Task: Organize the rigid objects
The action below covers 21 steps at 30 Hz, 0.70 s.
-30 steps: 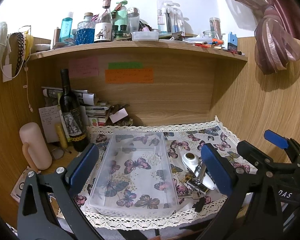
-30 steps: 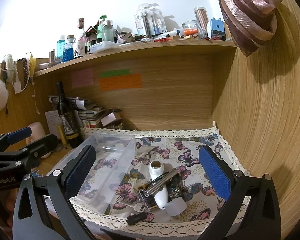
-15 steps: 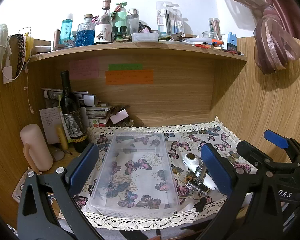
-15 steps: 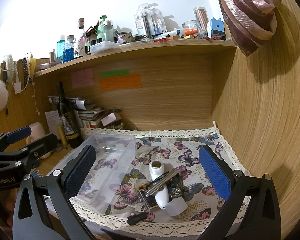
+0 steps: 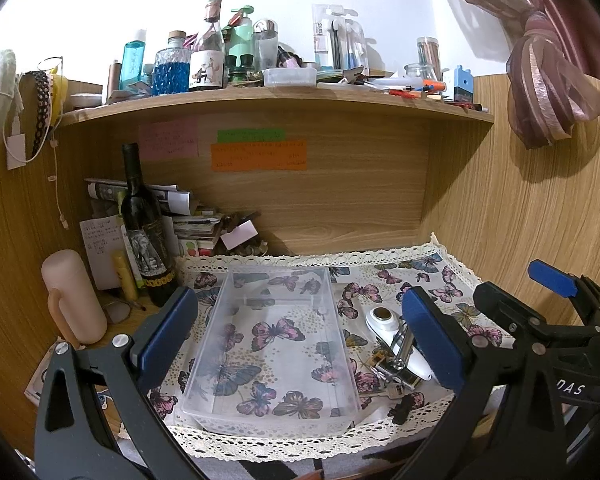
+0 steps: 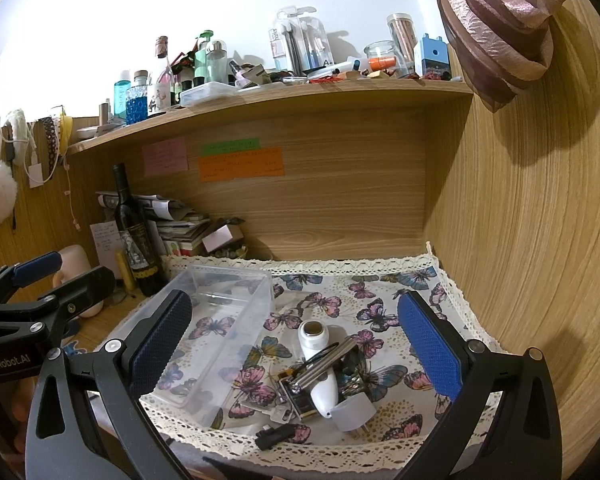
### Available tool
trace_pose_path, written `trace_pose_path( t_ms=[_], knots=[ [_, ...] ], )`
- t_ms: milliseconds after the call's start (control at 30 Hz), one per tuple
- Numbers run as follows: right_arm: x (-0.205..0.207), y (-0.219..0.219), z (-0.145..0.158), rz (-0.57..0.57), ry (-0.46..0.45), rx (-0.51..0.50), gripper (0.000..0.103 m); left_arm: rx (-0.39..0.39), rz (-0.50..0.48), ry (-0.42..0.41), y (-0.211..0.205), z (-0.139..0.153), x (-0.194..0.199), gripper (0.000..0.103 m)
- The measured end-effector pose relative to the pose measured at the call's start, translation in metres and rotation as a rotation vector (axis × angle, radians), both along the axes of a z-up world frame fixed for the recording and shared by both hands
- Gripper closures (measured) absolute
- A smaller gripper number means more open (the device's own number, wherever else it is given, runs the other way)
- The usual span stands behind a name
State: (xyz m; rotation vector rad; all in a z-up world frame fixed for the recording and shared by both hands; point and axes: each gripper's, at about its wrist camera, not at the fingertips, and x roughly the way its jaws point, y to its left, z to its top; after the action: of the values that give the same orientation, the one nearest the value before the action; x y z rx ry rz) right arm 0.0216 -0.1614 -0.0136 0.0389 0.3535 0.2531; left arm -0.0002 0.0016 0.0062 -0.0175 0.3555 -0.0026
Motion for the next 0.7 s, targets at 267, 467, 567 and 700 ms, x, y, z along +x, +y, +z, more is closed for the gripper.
trace_pose_path(
  t_ms=[267, 467, 567, 700],
  knots=[
    [-0.0005, -0.0003, 0.0002, -0.001, -0.001, 0.001, 0.0, 0.006, 0.0, -0.006, -0.0017, 0.0014, -0.0013, 0.0],
    [-0.001, 0.0, 0.0, -0.001, -0.001, 0.001, 0.0, 0.008, 0.0, -0.008, -0.0028, 0.0017, -0.0012, 0.0],
    [-0.0011, 0.0017, -0.0012, 0.001, 0.0, 0.002, 0.0, 0.007, -0.002, -0.011, -0.0029, 0.0017, -0.001, 0.0],
    [-0.0008, 0.0005, 0.0012, 0.004, -0.002, 0.003, 0.0, -0.013, -0.025, -0.005, -0.0007, -0.0006, 0.0016, 0.0]
  ],
)
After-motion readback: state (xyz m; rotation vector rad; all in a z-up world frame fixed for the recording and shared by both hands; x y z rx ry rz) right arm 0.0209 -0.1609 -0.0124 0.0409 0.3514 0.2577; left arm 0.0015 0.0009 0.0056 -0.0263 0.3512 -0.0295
